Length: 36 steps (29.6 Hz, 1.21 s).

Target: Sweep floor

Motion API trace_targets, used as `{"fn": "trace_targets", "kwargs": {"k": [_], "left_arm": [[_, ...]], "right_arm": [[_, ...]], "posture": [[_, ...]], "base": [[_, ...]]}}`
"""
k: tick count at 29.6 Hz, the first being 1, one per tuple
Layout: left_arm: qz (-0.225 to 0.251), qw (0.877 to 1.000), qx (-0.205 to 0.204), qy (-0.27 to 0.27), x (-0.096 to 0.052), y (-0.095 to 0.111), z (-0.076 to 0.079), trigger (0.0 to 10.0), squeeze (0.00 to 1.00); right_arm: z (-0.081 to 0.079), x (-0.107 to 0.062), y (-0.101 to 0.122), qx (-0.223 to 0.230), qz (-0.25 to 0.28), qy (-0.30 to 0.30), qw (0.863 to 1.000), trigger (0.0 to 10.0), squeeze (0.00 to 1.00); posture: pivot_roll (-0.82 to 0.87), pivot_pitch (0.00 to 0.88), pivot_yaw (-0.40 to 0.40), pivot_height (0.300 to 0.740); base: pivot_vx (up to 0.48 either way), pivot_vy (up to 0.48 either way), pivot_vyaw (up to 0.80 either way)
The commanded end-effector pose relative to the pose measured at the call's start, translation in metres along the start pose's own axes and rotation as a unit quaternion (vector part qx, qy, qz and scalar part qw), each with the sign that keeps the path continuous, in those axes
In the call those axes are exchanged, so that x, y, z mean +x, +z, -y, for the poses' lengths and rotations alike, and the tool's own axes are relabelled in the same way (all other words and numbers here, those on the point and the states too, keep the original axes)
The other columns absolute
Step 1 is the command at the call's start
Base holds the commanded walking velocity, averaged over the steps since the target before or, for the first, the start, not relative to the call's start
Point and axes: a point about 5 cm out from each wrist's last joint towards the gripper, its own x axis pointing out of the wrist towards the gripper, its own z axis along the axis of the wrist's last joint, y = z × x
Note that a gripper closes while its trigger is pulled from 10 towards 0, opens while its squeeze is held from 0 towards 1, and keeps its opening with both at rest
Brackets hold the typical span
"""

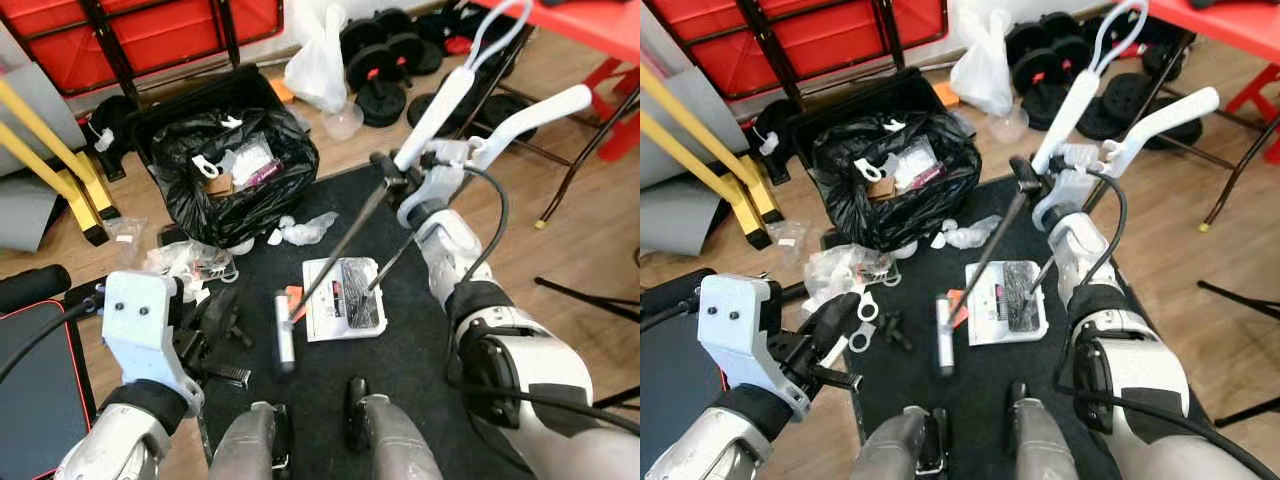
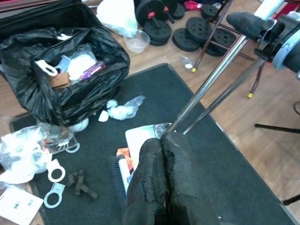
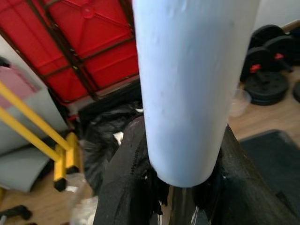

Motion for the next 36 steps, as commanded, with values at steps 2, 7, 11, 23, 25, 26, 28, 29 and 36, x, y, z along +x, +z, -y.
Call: {"fn": "trace_targets", "kwargs": {"k": [2, 7, 11, 23, 25, 26, 28, 29, 36], "left_arm": [[-0.011, 1.0, -0.001, 0.004, -0.004, -0.002, 0.0, 10.0, 0.0], [-0.013, 1.0, 0.0, 0.003, -0.004, -0.002, -0.001, 10.0, 0.0], [-0.014, 1.0, 0.001, 0.003, -0.003, -0.001, -0.001, 10.0, 0.0], [-0.01, 1.0, 0.001, -0.012, 0.007, -0.003, 0.002, 10.0, 0.0], [-0.01, 1.0, 0.001, -0.012, 0.007, -0.003, 0.002, 10.0, 0.0], [-0.009, 1.0, 0.001, -0.014, 0.009, -0.003, 0.002, 10.0, 0.0], [-0.009, 1.0, 0.001, -0.014, 0.009, -0.003, 0.002, 10.0, 0.0], [-0.007, 1.0, 0.002, -0.016, 0.01, -0.003, 0.002, 10.0, 0.0], [-0.007, 1.0, 0.005, -0.024, 0.01, -0.003, 0.005, 10.0, 0.0]], "right_arm": [[0.004, -0.011, -0.022, -0.009, -0.044, -0.012, 0.999, 10.0, 0.0], [0.011, -0.018, -0.033, -0.055, -0.08, -0.027, 0.995, 10.0, 0.0], [0.018, -0.016, -0.022, -0.103, -0.074, -0.039, 0.991, 10.0, 0.0], [0.019, 0.002, 0.025, -0.112, 0.002, -0.037, 0.993, 10.0, 0.0], [0.019, 0.002, 0.025, -0.112, 0.002, -0.037, 0.993, 10.0, 0.0], [0.017, 0.005, 0.032, -0.113, 0.01, -0.038, 0.993, 10.0, 0.0], [0.017, 0.005, 0.032, -0.113, 0.01, -0.038, 0.993, 10.0, 0.0], [0.016, 0.008, 0.038, -0.116, 0.013, -0.041, 0.992, 10.0, 0.0], [0.021, 0.013, 0.047, -0.132, -0.008, -0.075, 0.988, 10.0, 0.0]], "posture": [[0.13, 0.403, 0.002, 0.74], [0.13, 0.4, 0.001, 0.74], [0.12, 0.392, -0.006, 0.74], [0.08, 0.353, -0.004, 0.74], [0.08, 0.353, -0.004, 0.74], [0.07, 0.34, -0.007, 0.74], [0.07, 0.34, -0.007, 0.74], [0.07, 0.328, -0.008, 0.74], [0.07, 0.322, -0.011, 0.74]], "base": [[0.0, 0.0, 0.0], [0.0, 0.0, 0.0], [0.0, 0.0, 0.0], [0.0, 0.0, 0.0], [0.0, 0.0, 0.0], [0.0, 0.0, 0.0], [0.0, 0.0, 0.0], [0.0, 0.0, 0.0], [0.0, 0.0, 0.0]]}}
